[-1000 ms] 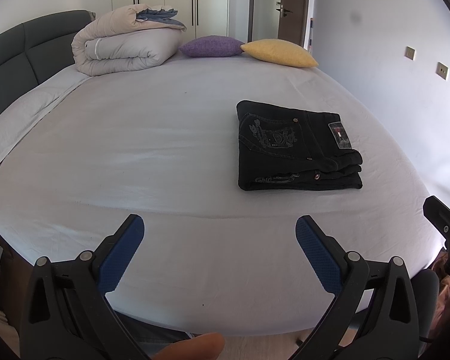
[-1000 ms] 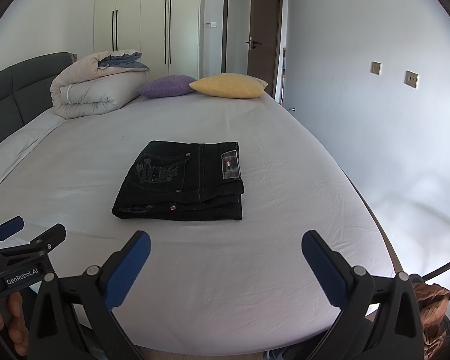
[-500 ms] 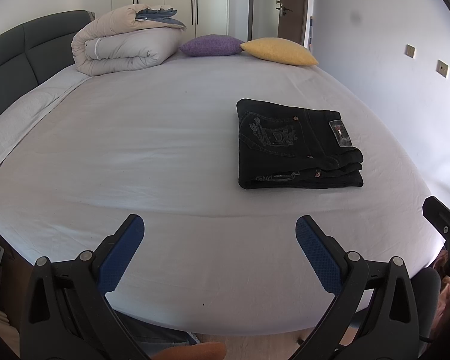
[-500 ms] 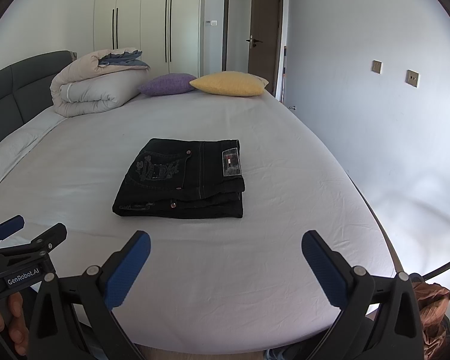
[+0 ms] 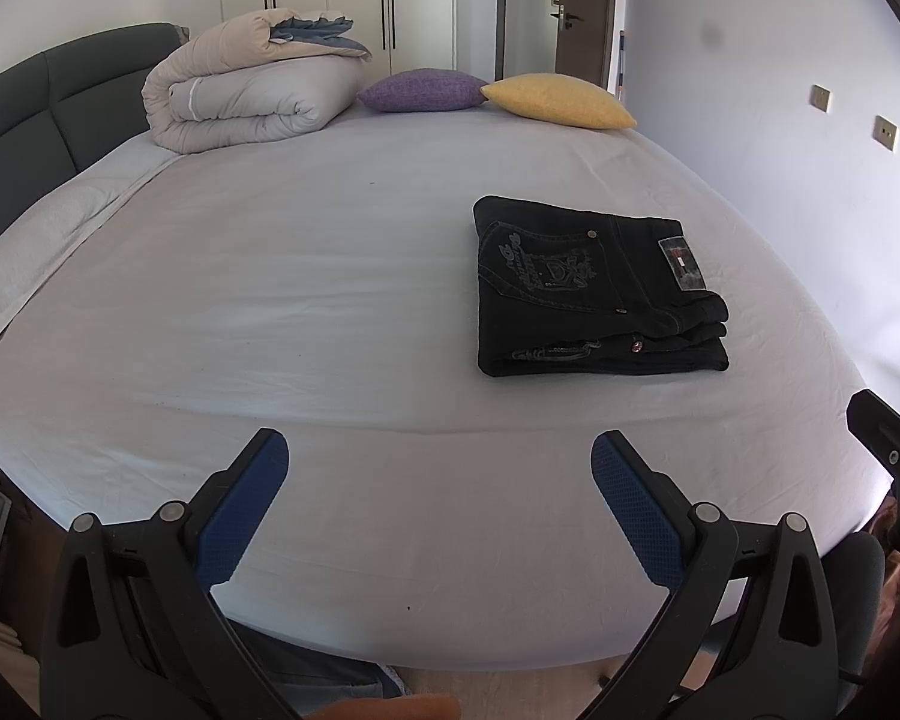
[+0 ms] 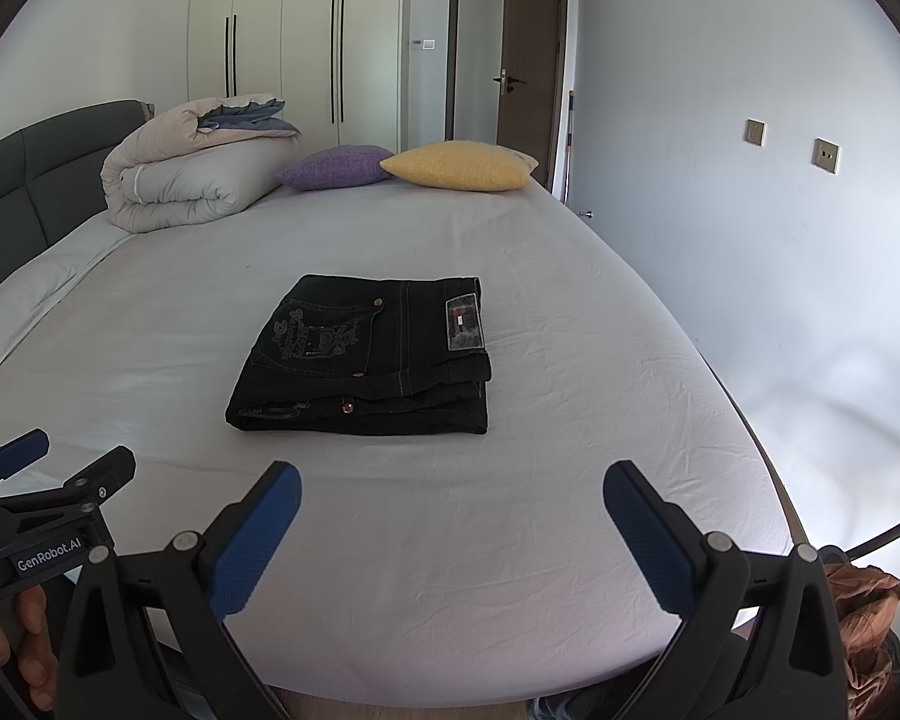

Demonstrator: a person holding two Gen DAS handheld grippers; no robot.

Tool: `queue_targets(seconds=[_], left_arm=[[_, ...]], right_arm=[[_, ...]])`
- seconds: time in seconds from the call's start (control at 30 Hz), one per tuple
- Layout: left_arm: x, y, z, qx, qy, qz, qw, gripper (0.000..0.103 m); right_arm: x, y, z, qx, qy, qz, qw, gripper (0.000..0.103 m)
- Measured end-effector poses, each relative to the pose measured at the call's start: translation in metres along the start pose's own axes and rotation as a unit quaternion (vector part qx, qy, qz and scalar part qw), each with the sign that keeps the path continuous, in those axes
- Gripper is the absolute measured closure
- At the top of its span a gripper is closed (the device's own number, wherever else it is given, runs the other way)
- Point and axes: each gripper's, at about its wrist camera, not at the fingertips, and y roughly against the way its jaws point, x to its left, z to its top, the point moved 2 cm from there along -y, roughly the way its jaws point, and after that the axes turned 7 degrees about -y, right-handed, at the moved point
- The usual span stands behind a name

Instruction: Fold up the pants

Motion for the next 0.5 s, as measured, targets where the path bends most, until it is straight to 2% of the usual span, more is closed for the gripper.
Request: queue_targets(seconds=[0.5], left_arm=[[0.007, -0.004, -0.010, 0.006, -0.003, -0.004, 1.0000, 0.000]], right_arm=[[0.002, -0.001, -0.009, 0.004, 0.000, 0.003, 1.000, 0.000]])
